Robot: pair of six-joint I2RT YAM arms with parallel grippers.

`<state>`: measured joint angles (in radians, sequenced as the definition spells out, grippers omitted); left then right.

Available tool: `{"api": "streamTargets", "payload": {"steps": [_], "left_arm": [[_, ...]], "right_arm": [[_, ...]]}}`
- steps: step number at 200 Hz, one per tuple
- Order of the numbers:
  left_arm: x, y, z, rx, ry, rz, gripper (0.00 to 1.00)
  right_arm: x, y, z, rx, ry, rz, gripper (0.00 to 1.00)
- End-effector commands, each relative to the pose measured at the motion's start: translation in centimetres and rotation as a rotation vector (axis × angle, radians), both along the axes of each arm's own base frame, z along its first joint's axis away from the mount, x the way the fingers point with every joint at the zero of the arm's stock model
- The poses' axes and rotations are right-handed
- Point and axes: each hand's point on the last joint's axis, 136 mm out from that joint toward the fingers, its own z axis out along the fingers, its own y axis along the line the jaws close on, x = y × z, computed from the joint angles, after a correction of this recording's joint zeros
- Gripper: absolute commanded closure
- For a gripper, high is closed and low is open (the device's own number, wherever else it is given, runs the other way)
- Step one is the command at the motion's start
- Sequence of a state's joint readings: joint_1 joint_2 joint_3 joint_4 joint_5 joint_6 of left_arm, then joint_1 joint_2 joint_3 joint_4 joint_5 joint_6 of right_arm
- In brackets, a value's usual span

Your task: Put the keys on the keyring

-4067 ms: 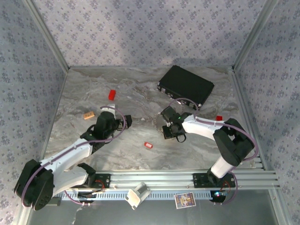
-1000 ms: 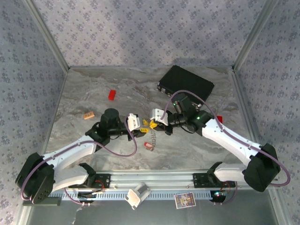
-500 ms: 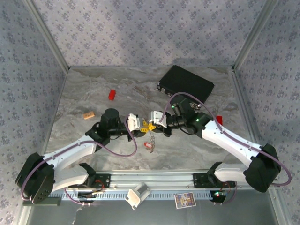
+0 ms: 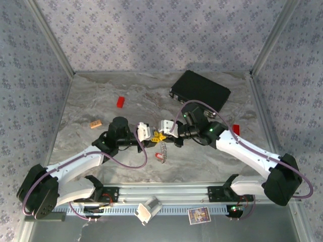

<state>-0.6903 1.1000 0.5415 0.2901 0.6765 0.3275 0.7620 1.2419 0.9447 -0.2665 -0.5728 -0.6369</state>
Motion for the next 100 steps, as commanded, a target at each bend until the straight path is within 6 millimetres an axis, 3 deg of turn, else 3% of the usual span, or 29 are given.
{"api": "streamTargets", "payload": {"steps": [1,13,32,48,100], "left_arm": [[-0.8,-0.4,1.8,-0.061,-0.043,-0.043,0.97],[-0.7,-0.4,1.8,-0.061,-0.044,-0.036,1.00],[-0.3,-0.3,1.6,-0.056,-0.047,-0.014,1.00],[-0.1,-0.3,1.2,-0.052,-0.045,-0.001,1.00],[0.0,-0.5,0.8,-0.050,-0.078,0.011,1.00]], "right_arm": [[-0.4,0.3,-0.4,0.011,0.013,0.016,1.00],[-0.3,0.2,-0.1,0.031,0.026,0.008,1.00],[-0.2,-0.5,0.8,0.086,0.059,-0.001,0.73],[0.0,-1.4,1.7,0.138,0.083,-0.019,0.62],[-0.1,-3.2,0.5,0.166,0.042,-0.120,0.63]]}}
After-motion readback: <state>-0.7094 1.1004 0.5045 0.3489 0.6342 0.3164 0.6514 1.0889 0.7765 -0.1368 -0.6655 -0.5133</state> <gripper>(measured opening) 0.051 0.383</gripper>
